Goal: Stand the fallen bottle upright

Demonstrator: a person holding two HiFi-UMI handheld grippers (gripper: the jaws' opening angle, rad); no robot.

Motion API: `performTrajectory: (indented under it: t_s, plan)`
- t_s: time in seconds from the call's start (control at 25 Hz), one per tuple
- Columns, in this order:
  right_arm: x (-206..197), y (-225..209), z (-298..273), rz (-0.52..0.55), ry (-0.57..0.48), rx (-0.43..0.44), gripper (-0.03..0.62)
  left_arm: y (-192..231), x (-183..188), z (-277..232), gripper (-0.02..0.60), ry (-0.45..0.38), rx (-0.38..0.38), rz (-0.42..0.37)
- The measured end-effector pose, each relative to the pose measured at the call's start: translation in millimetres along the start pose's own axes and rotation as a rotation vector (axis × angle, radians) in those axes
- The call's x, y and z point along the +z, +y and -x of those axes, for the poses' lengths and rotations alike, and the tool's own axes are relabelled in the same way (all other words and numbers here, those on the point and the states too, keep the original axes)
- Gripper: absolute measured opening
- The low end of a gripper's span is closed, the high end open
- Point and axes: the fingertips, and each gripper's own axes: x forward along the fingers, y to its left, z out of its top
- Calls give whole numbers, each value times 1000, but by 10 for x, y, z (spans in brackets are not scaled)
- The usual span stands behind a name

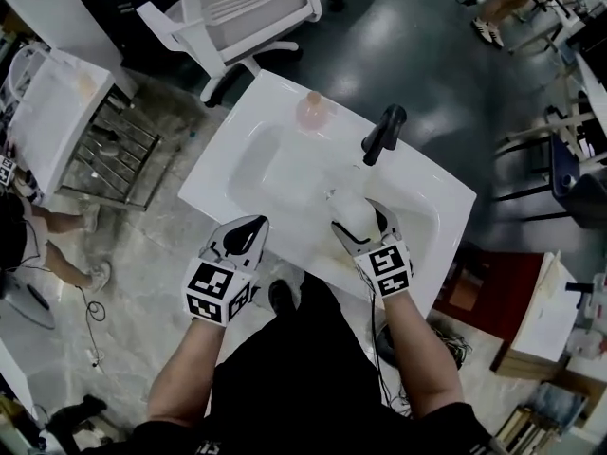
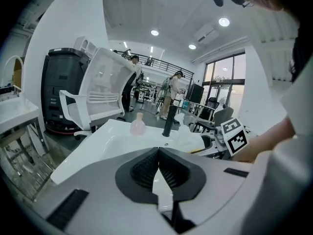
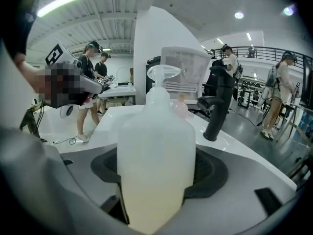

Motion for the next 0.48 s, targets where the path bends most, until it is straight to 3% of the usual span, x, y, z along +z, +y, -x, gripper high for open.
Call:
performTrajectory:
  t_s: [0.16,0.48]
  plan:
    - [-114,-197,277,-76,-24,-30,341,-170,85,-85,8,3,-11,-7]
    - [246,-555,815,-172,-169,-23,339,-592,507,-459,8,-22,-61,-36]
